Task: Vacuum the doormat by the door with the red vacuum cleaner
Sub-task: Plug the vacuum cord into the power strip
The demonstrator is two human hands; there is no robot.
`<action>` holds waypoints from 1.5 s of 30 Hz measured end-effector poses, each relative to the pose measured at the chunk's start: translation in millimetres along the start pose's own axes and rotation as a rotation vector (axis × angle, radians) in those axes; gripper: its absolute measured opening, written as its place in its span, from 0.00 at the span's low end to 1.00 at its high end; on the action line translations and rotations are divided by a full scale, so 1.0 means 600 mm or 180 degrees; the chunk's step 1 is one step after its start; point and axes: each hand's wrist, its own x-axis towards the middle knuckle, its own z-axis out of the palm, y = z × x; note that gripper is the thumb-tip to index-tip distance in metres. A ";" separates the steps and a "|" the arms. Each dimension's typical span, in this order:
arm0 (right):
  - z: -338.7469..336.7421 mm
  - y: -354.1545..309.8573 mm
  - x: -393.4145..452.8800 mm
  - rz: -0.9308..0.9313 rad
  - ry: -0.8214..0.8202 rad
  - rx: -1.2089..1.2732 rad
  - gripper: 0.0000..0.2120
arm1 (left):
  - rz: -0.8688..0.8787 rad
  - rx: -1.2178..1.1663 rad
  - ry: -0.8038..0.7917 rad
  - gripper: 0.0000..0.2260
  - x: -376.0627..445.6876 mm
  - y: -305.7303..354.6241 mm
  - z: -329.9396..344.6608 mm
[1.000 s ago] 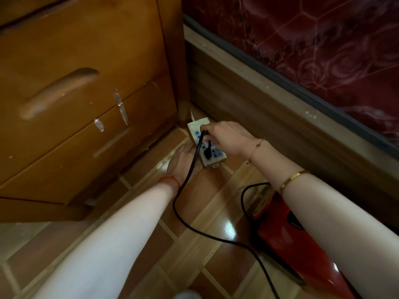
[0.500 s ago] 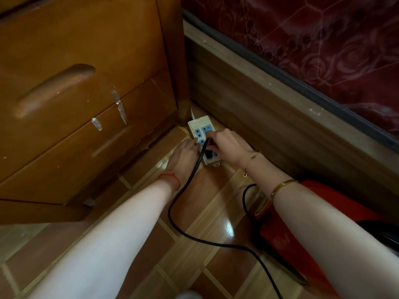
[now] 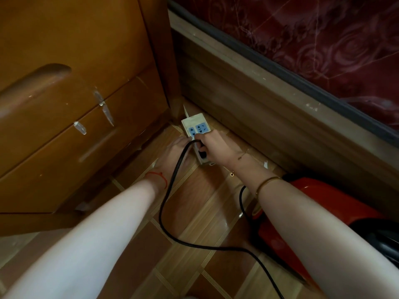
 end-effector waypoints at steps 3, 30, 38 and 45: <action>0.002 -0.001 -0.005 0.0036 0.0027 0.0008 0.11 | -0.0251 0.0230 -0.0060 0.16 0.012 -0.008 0.010; -0.203 -0.036 -0.253 0.0834 0.2097 0.0317 0.19 | 0.2312 0.0309 0.2318 0.15 -0.180 0.136 -0.170; -0.275 -0.032 -0.412 0.1089 0.2648 0.0028 0.19 | 0.3102 0.0613 0.2292 0.18 -0.283 0.236 -0.154; -0.341 -0.012 -0.549 0.1280 0.3296 0.0029 0.17 | 0.3747 0.0793 0.1890 0.18 -0.352 0.365 -0.112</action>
